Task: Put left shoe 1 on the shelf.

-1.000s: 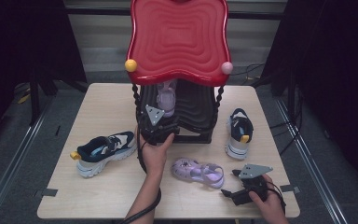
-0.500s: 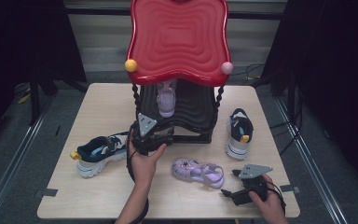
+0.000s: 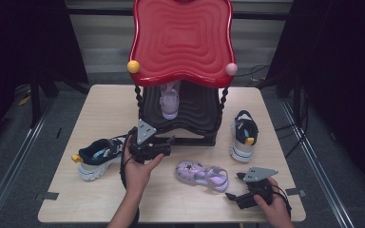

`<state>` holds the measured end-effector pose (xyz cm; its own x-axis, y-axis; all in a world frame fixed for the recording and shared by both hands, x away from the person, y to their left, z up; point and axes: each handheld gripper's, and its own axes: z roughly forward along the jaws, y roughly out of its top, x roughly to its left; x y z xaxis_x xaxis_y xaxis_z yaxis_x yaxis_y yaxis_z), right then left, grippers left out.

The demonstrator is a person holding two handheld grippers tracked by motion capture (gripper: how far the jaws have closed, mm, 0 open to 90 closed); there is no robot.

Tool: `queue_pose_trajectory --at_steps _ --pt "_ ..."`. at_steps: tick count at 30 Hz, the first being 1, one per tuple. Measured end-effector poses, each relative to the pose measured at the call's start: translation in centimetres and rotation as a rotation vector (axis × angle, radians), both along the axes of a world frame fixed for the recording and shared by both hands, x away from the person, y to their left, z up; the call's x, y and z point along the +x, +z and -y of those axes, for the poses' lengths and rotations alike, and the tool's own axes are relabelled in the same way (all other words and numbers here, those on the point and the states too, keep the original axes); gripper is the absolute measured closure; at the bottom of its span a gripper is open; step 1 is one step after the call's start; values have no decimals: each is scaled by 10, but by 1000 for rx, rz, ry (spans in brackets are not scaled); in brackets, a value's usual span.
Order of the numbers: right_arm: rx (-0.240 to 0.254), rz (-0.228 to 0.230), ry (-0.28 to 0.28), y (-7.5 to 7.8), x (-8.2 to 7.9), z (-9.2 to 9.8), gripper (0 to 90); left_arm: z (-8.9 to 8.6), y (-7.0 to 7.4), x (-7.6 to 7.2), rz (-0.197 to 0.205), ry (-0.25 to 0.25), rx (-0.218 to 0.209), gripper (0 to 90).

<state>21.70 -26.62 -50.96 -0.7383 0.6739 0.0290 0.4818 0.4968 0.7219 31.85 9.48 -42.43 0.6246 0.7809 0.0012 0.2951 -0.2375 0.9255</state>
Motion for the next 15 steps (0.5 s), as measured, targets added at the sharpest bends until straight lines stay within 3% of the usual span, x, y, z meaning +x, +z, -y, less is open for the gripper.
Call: queue_pose_trajectory --at_steps 15 --pt "0 0 0 0 0 0 127 -13 -16 -7 -60 -67 33 159"
